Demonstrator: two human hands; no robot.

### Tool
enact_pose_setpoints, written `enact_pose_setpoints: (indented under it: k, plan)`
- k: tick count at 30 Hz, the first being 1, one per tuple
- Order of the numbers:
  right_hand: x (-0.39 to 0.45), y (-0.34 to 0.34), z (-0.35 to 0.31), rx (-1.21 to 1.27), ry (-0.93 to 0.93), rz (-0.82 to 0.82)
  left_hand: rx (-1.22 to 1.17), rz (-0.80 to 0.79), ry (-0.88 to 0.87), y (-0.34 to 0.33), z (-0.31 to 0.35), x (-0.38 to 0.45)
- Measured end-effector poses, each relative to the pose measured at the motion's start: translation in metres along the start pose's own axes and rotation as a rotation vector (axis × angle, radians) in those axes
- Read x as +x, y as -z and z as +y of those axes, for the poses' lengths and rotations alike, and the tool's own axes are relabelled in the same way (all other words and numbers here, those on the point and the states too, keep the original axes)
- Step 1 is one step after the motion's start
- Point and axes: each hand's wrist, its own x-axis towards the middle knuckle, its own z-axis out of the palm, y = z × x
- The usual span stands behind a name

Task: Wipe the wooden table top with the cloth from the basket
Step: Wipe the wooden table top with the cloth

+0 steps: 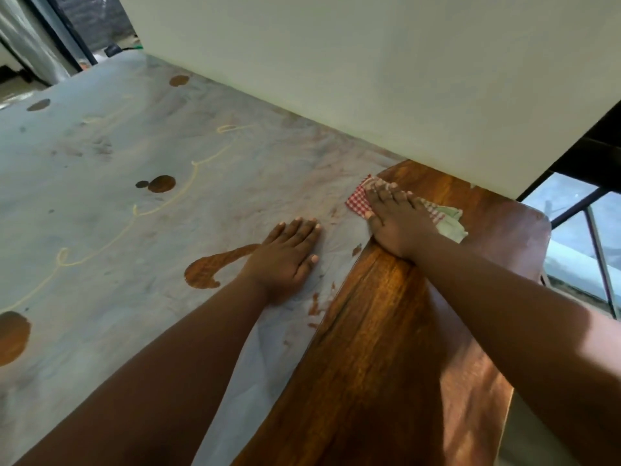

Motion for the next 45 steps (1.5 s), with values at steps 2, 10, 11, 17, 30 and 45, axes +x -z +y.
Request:
enact_pose_setpoints:
  k: [2, 10, 11, 17, 30, 45]
  plan:
    - [-0.012, -0.002, -0.016, 0.005, 0.003, 0.002, -0.001, -0.012, 0.004, 0.000, 0.000, 0.000]
    - [-0.066, -0.020, -0.084, 0.003, -0.022, 0.020, -0.046, 0.042, -0.017, -0.004, -0.001, -0.003]
    - [-0.074, -0.021, -0.093, 0.009, -0.039, 0.022, -0.063, 0.043, -0.031, -0.003, -0.002, -0.004]
    - [-0.106, -0.031, -0.139, 0.023, -0.120, 0.019, -0.078, -0.035, -0.182, 0.017, -0.020, -0.010]
    - [-0.204, -0.045, -0.252, 0.076, -0.130, -0.050, 0.103, -0.017, -0.302, 0.005, -0.060, -0.091]
    - [-0.329, -0.079, -0.392, 0.161, -0.113, 0.026, 0.137, 0.056, -0.268, 0.008, -0.066, -0.124]
